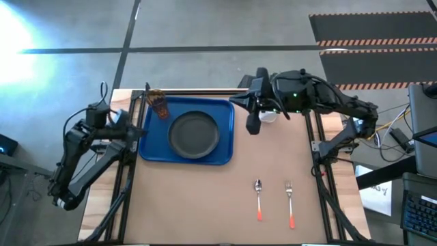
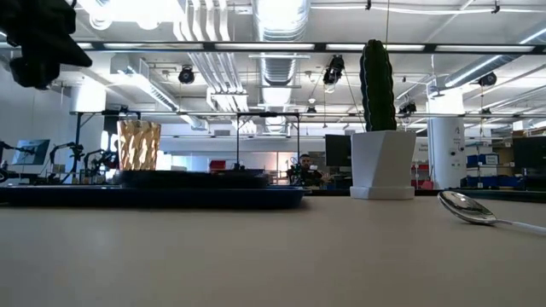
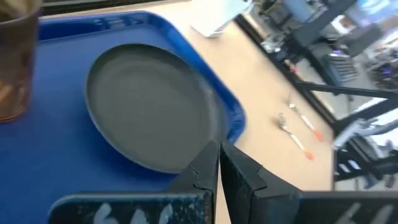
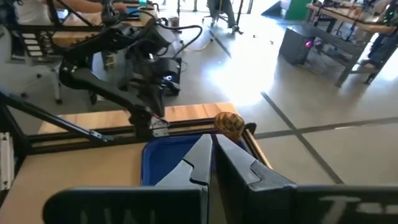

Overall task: Pick and place plate/cup/fork/spoon on tray
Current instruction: Put the black plate on the blue serving tray

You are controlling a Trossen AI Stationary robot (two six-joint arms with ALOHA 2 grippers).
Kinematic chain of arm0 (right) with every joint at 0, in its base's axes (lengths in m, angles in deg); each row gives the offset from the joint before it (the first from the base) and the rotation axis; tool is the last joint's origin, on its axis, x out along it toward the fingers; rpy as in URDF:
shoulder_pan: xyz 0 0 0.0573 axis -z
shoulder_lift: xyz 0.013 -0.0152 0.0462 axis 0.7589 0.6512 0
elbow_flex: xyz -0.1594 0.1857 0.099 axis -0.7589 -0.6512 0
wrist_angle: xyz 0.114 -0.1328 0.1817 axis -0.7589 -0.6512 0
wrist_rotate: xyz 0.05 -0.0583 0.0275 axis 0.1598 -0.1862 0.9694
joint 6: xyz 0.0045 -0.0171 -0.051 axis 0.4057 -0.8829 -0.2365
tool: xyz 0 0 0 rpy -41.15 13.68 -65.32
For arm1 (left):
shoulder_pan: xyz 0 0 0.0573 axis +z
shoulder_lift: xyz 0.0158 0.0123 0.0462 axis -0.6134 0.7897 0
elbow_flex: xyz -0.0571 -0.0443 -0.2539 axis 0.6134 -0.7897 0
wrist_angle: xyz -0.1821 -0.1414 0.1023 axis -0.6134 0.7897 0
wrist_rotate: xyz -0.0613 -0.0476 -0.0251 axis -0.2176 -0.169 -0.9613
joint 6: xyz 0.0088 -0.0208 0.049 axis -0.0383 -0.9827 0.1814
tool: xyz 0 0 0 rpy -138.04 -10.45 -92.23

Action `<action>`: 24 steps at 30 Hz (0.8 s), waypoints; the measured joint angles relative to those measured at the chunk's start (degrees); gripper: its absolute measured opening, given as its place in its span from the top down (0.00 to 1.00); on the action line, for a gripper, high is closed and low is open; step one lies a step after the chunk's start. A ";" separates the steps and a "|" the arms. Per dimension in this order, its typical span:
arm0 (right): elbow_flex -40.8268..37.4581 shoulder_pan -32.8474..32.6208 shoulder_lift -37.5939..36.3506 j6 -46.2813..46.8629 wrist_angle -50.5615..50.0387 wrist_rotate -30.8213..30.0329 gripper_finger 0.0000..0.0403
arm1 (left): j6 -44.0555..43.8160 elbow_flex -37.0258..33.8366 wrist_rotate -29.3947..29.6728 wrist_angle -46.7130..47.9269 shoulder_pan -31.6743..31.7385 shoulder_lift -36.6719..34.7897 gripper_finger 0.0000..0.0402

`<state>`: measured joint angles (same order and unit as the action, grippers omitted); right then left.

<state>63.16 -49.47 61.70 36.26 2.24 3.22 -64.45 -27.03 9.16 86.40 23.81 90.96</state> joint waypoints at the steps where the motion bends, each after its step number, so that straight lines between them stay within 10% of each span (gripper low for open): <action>1: 0.00 0.00 0.00 -0.31 0.02 -0.17 0.98 | -0.44 0.24 -0.54 -0.02 0.00 -0.26 1.00; 9: 0.04 0.24 -0.15 -2.68 1.92 -1.93 0.98 | -1.31 7.59 -1.01 -11.70 -0.31 3.48 1.00; 24: 0.13 1.27 -1.12 -2.63 3.04 -2.43 0.98 | 13.23 44.19 -0.72 -14.38 -5.96 36.00 1.00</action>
<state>63.29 -48.20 60.58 33.64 5.28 0.79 -51.22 17.16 8.44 72.02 17.85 126.96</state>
